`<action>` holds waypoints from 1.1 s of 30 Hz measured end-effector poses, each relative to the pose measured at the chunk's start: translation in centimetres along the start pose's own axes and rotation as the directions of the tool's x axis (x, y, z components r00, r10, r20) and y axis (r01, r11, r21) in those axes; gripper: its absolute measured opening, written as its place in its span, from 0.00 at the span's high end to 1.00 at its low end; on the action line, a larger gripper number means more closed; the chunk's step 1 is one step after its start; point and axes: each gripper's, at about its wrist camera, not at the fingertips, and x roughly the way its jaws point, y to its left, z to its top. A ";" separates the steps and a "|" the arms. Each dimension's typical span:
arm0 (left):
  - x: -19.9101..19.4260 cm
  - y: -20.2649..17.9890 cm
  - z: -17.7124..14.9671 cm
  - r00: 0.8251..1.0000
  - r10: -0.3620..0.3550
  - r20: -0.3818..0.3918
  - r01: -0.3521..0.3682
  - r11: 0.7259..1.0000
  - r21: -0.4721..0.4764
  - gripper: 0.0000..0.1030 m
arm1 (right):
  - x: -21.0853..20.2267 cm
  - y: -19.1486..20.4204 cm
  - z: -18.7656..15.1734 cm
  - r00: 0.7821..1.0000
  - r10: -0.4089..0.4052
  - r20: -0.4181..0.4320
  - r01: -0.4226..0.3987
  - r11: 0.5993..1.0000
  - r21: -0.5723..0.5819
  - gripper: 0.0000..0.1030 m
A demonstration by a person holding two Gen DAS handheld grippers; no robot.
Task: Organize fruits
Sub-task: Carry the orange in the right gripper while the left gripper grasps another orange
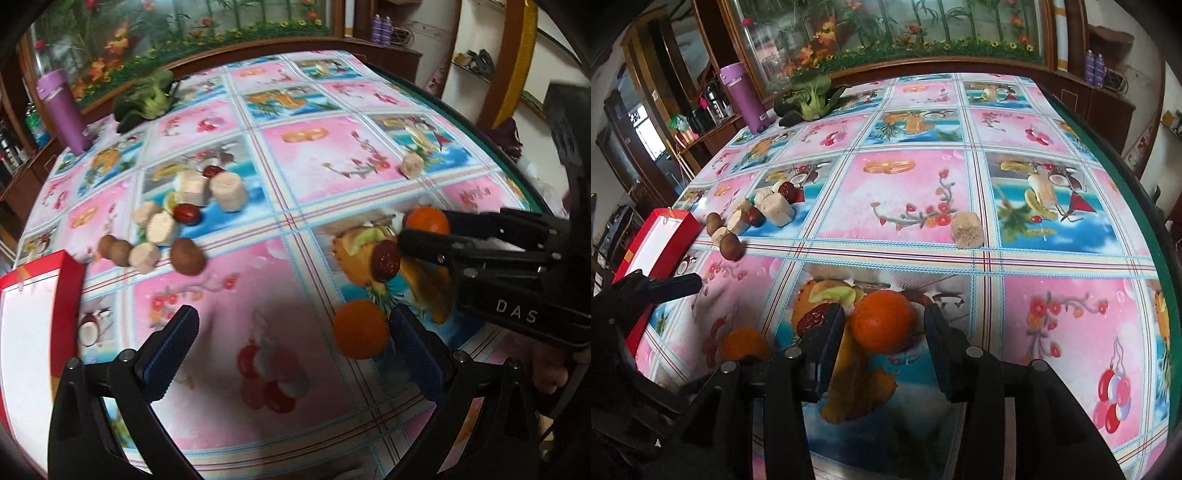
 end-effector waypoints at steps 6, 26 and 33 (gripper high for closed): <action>1.0 -0.9 -0.1 0.996 -0.082 -0.025 0.082 0.997 0.008 0.16 | 0.2 0.2 0.2 1.000 -0.012 -0.004 0.012 1.000 -0.010 0.68; -0.6 -1.1 -0.7 0.984 -0.170 0.047 0.170 0.985 0.005 0.71 | -3.0 0.5 -0.5 0.998 -0.056 0.032 0.054 0.997 0.052 0.69; -4.3 2.7 -1.5 0.991 -0.012 0.135 0.024 0.996 -0.086 0.71 | -4.1 3.5 0.2 0.998 -0.029 0.048 0.030 0.999 -0.012 0.69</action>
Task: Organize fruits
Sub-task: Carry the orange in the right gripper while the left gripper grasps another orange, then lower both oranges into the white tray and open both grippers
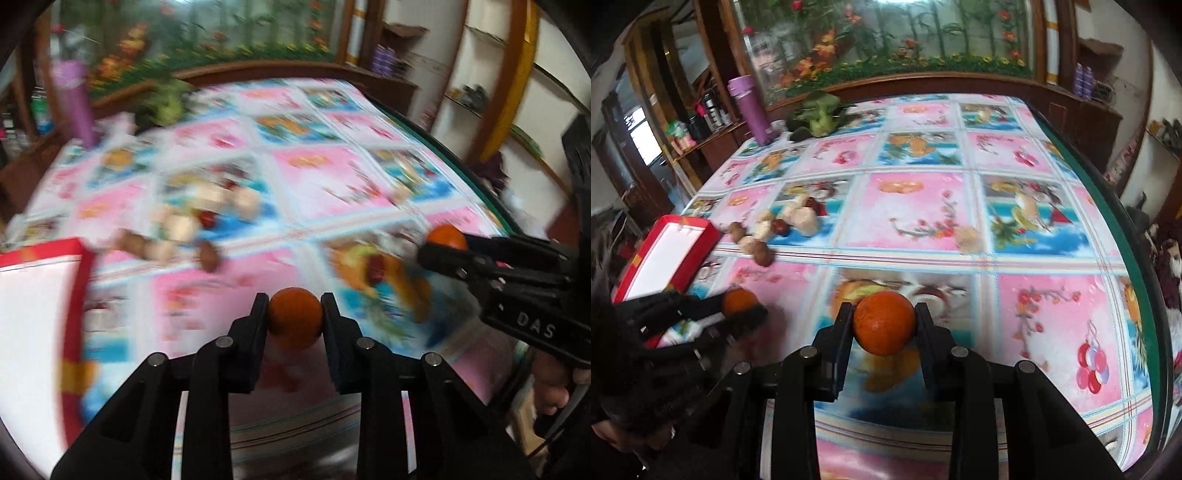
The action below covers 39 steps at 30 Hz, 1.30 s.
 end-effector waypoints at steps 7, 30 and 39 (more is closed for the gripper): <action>-6.4 6.5 -0.7 0.937 0.327 0.123 -0.313 0.942 -0.119 0.71 | 0.6 8.0 2.1 0.992 0.129 0.009 -0.126 0.980 -0.154 0.69; -9.4 23.0 -10.0 0.767 0.633 -0.102 -0.622 0.696 -0.360 0.69 | 7.6 27.7 -0.1 0.911 0.345 -0.225 -0.407 0.835 -0.370 0.69; -9.1 23.3 -11.7 0.748 0.650 -0.134 -0.647 0.670 -0.364 0.21 | 7.0 27.3 -0.6 0.900 0.362 -0.243 -0.431 0.825 -0.364 0.62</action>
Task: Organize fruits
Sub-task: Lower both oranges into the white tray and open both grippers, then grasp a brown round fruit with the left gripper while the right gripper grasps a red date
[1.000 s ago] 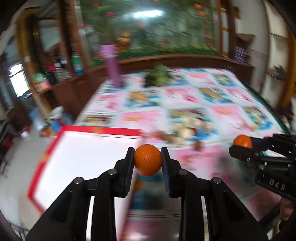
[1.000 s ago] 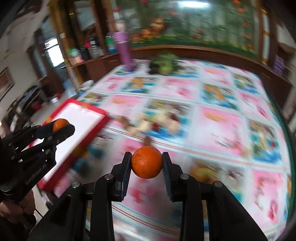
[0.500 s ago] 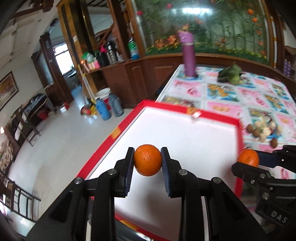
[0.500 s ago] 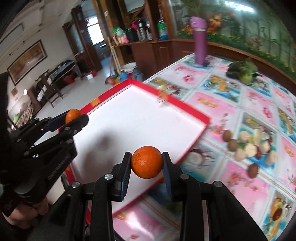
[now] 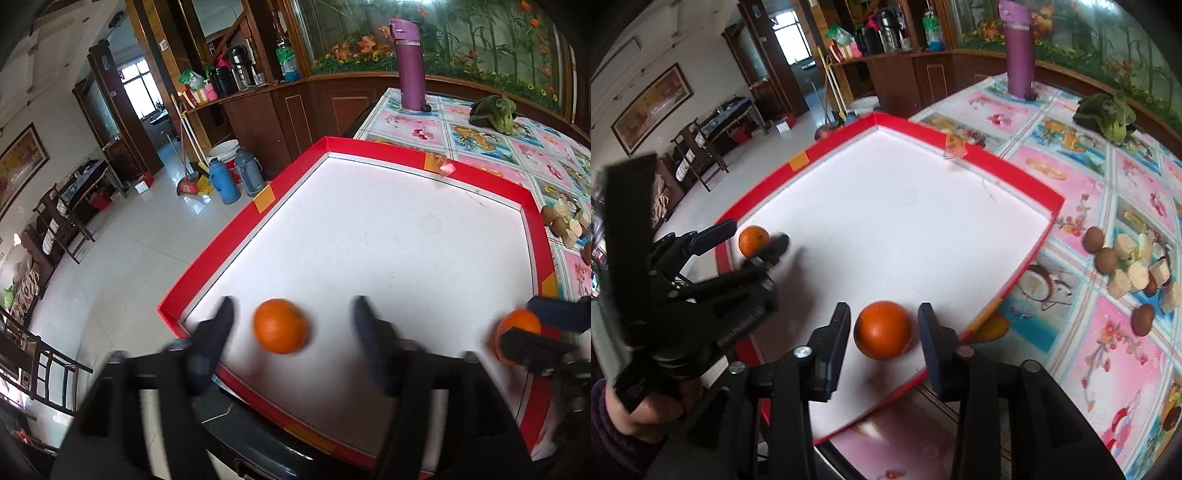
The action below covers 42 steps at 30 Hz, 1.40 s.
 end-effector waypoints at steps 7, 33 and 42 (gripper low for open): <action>0.2 -2.4 0.5 0.997 -0.081 -0.006 0.082 0.997 0.014 0.15 | -5.6 -4.0 -2.9 0.991 -0.061 0.117 0.053 0.996 0.072 0.60; -6.0 -15.0 3.9 0.963 -0.269 -0.027 0.269 0.939 0.217 0.14 | -12.4 -20.7 -11.5 0.927 -0.374 -0.003 0.349 0.860 0.372 0.67; -4.9 -24.8 4.8 0.900 -0.405 -0.158 0.435 0.836 0.333 0.14 | -12.2 -21.1 -12.0 0.928 -0.372 0.002 0.346 0.864 0.365 0.76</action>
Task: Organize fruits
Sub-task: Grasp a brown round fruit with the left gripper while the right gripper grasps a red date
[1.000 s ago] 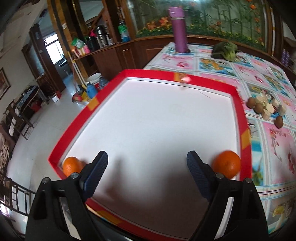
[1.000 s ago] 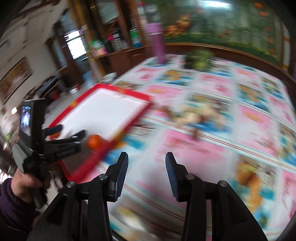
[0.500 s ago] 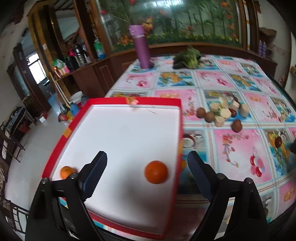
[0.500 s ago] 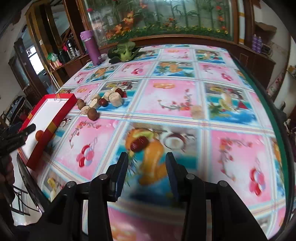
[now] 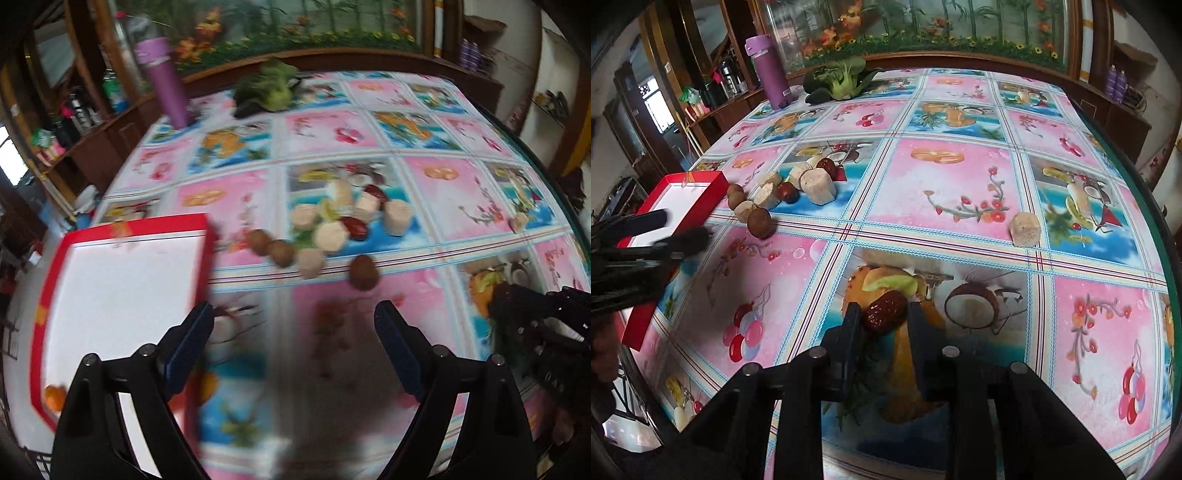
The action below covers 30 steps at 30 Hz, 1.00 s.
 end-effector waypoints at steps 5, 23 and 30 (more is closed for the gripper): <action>3.1 -1.6 1.5 0.997 -0.042 -0.067 0.042 0.999 0.004 0.19 | 0.0 -0.6 -0.1 1.000 0.021 0.015 -0.021 1.000 0.006 0.77; 3.4 -2.3 1.2 0.991 -0.127 -0.035 0.127 0.992 0.000 0.74 | -0.2 -1.0 -0.2 0.999 0.031 0.017 -0.031 0.999 0.037 0.76; -0.9 0.3 -0.9 0.995 -0.084 0.054 0.085 0.996 -0.027 0.74 | -1.6 0.7 0.0 0.999 0.034 0.037 -0.035 0.999 0.028 0.76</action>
